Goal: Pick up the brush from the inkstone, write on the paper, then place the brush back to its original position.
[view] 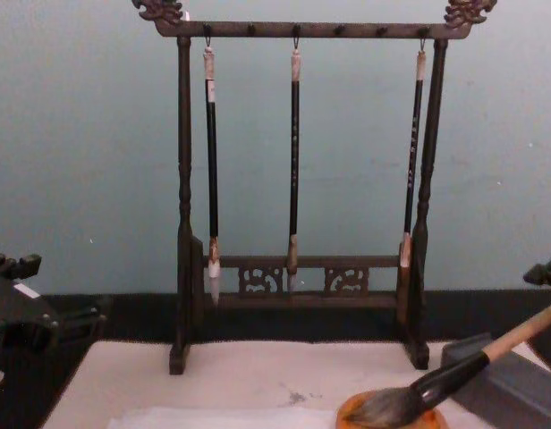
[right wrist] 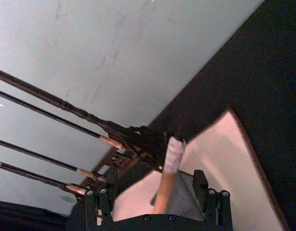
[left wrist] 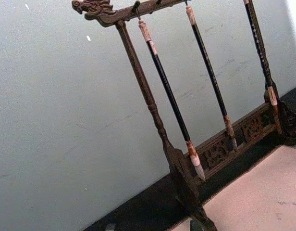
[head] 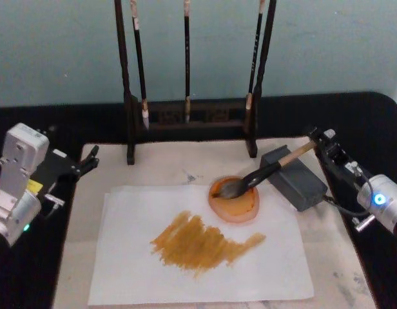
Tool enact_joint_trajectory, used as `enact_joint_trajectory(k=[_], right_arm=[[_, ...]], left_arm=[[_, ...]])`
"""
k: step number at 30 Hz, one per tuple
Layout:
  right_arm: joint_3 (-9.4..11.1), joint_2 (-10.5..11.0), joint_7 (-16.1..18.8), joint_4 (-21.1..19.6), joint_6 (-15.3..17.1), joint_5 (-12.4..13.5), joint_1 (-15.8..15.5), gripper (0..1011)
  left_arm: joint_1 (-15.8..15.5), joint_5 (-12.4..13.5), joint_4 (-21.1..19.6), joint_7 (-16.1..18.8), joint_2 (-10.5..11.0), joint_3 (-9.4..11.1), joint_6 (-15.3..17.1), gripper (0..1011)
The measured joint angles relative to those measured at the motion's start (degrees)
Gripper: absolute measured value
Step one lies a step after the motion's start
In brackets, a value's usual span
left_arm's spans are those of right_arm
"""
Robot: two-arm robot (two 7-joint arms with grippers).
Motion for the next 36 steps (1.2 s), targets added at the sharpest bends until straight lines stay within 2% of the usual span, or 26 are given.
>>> enact_joint_trajectory(k=[1,4,5,7,8,11,12,13,14,18,19,21,23,26,27,30,36], right_arm=[[0.0,0.3,-0.9,-0.8,-0.3,-0.3,-0.4,1000],[-0.1,2.3,-5.2,-5.6,-2.9,-3.5,-2.6,1000],[-0.2,3.3,-7.4,-8.3,-4.4,-6.5,-3.8,1000],[-0.5,4.2,-9.9,-10.8,-6.2,-10.9,-4.8,1000],[-1.2,5.2,-12.7,-13.0,-8.1,-16.2,-5.5,1000],[-2.8,6.4,-16.3,-15.7,-10.3,-23.8,-5.9,1000],[-4.1,7.0,-17.9,-16.7,-11.3,-29.0,-6.0,1000],[-4.7,7.3,-18.5,-17.0,-11.6,-31.3,-5.9,1000],[-6.2,7.6,-19.3,-17.4,-12.3,-35.9,-5.6,1000],[-8.7,7.8,-19.5,-17.3,-12.8,-42.9,-4.8,1000],[-9.8,7.8,-19.4,-17.0,-12.9,-45.9,-4.3,1000],[-11.2,7.7,-19.1,-16.5,-13.0,-49.4,-3.7,1000],[-11.9,7.6,-18.7,-16.1,-13.0,-51.2,-3.5,1000],[-13.8,7.2,-18.6,-14.9,-12.2,-56.0,-2.7,1000],[-13.8,7.2,-18.6,-14.9,-12.2,-56.0,-2.7,1000],[-15.1,6.5,-18.6,-13.5,-11.3,-59.1,-2.3,1000],[-16.3,5.3,-17.5,-11.3,-10.4,-61.1,-2.0,1000]], left_arm=[[0.0,0.0,0.0,0.0,0.0,0.0,0.0,1010],[0.0,0.0,0.0,0.0,0.0,0.0,0.0,1010],[0.0,0.0,0.0,0.0,0.0,0.0,0.0,1010],[0.0,0.0,0.0,0.0,0.0,0.0,0.0,1009],[0.0,0.0,0.0,0.0,0.0,0.0,0.0,1010],[0.0,0.0,0.0,0.0,0.0,0.0,0.0,1010],[0.0,0.0,0.0,0.0,0.0,0.0,0.0,1010],[0.0,0.0,0.0,0.0,0.0,0.0,0.0,1010],[0.0,0.0,0.0,0.0,0.0,0.0,0.0,1010],[0.0,0.0,0.0,0.0,0.0,0.0,0.0,1010],[0.0,0.0,0.0,0.0,0.0,0.0,0.0,1010],[0.0,0.0,0.0,0.0,0.0,0.0,0.0,1010],[0.0,0.0,0.0,0.0,0.0,0.0,0.0,1010],[0.0,0.0,0.0,0.0,0.0,0.0,0.0,1010],[0.0,0.0,0.0,0.0,0.0,0.0,0.0,1010],[0.0,0.0,0.0,0.0,0.0,0.0,0.0,1010],[0.0,0.0,0.0,0.0,0.0,0.0,0.0,1010]])
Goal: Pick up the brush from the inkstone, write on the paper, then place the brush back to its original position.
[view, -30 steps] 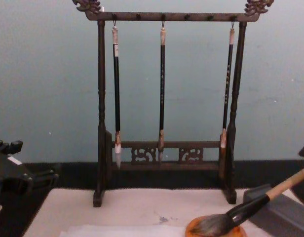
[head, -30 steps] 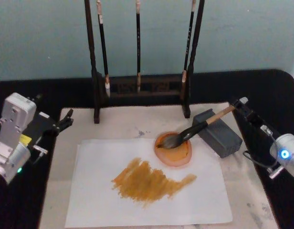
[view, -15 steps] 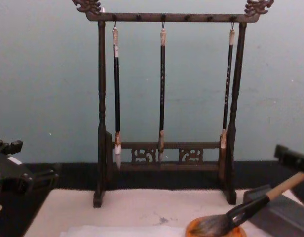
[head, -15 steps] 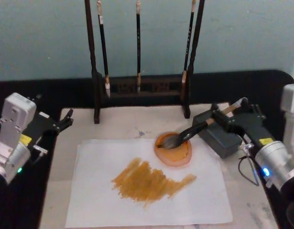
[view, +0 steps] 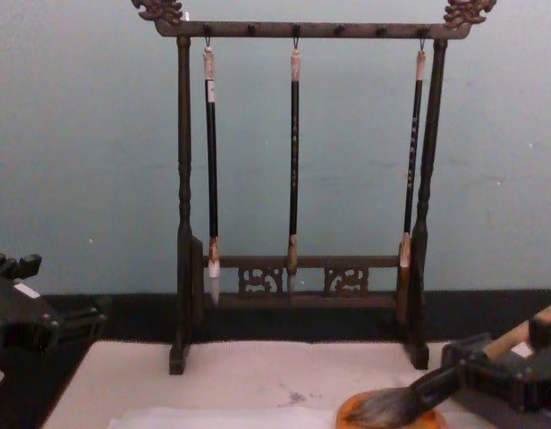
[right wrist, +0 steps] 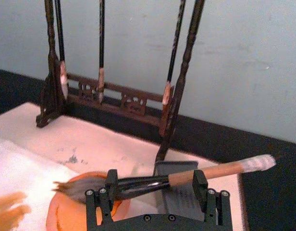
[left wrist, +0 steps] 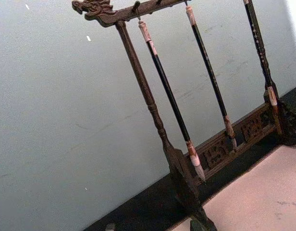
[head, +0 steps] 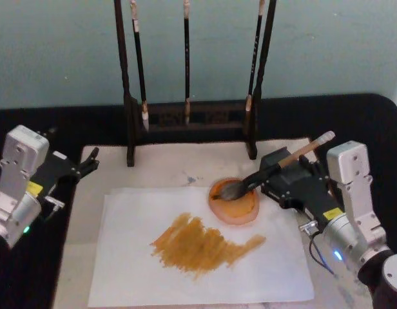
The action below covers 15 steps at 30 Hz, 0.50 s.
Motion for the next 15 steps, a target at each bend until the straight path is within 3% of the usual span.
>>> enact_joint_trajectory(k=[15], right_arm=[[0.9,-1.1,-0.2,1.4,1.1,-0.9,-0.2,1000]], left_arm=[[0.0,0.0,0.0,0.0,0.0,0.0,0.0,1010]])
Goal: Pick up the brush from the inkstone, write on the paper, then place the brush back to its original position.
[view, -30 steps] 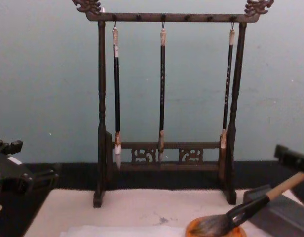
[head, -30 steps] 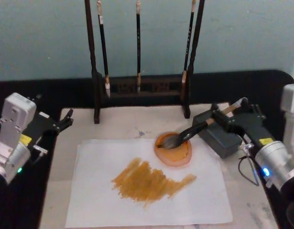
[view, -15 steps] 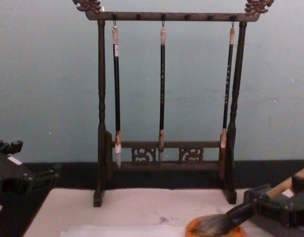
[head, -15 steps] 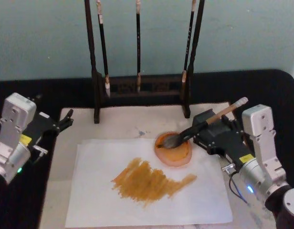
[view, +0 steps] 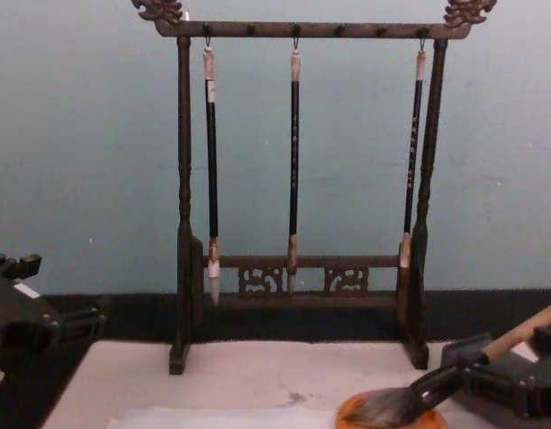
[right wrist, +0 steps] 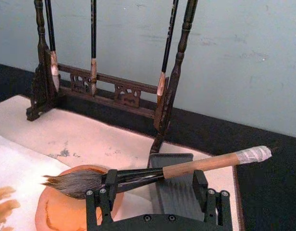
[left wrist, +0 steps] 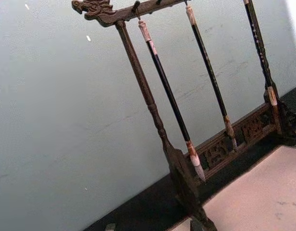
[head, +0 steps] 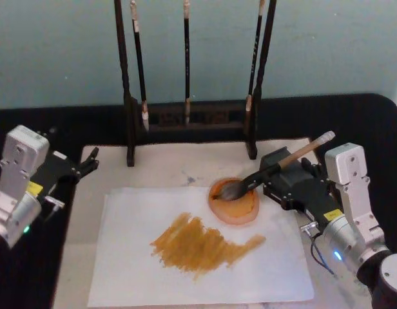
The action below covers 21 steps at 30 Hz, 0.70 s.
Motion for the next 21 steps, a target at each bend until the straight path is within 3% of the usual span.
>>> enact_joint_trajectory(k=[21], right_arm=[[-0.2,0.1,0.3,0.0,-0.1,0.2,0.1,1000]], left_arm=[[0.0,0.0,0.0,0.0,0.0,0.0,0.0,1010]])
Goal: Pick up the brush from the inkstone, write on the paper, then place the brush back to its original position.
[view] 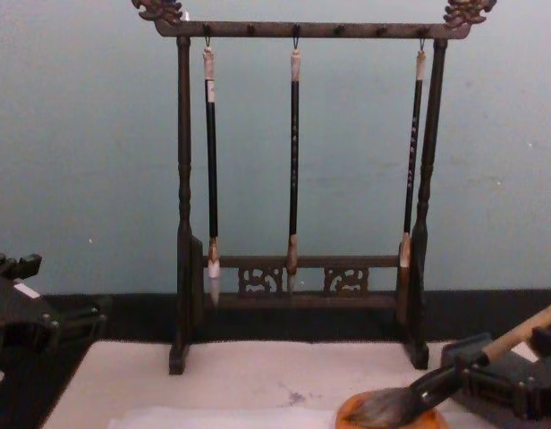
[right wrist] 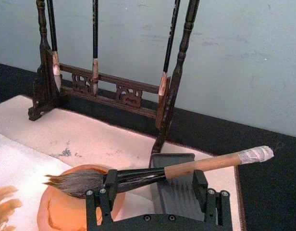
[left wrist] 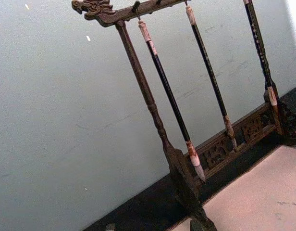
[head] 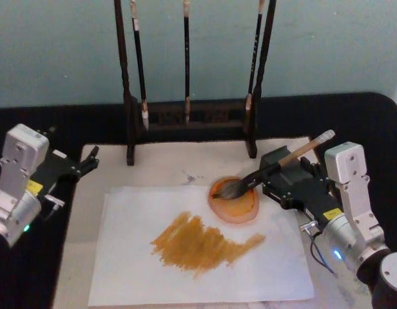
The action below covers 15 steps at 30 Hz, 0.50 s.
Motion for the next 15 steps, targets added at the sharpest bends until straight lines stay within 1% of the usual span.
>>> enact_joint_trajectory(k=[15], right_arm=[[0.0,0.0,0.1,0.0,0.0,0.0,0.0,1000]], left_arm=[[0.0,0.0,0.0,0.0,0.0,0.0,0.0,1010]])
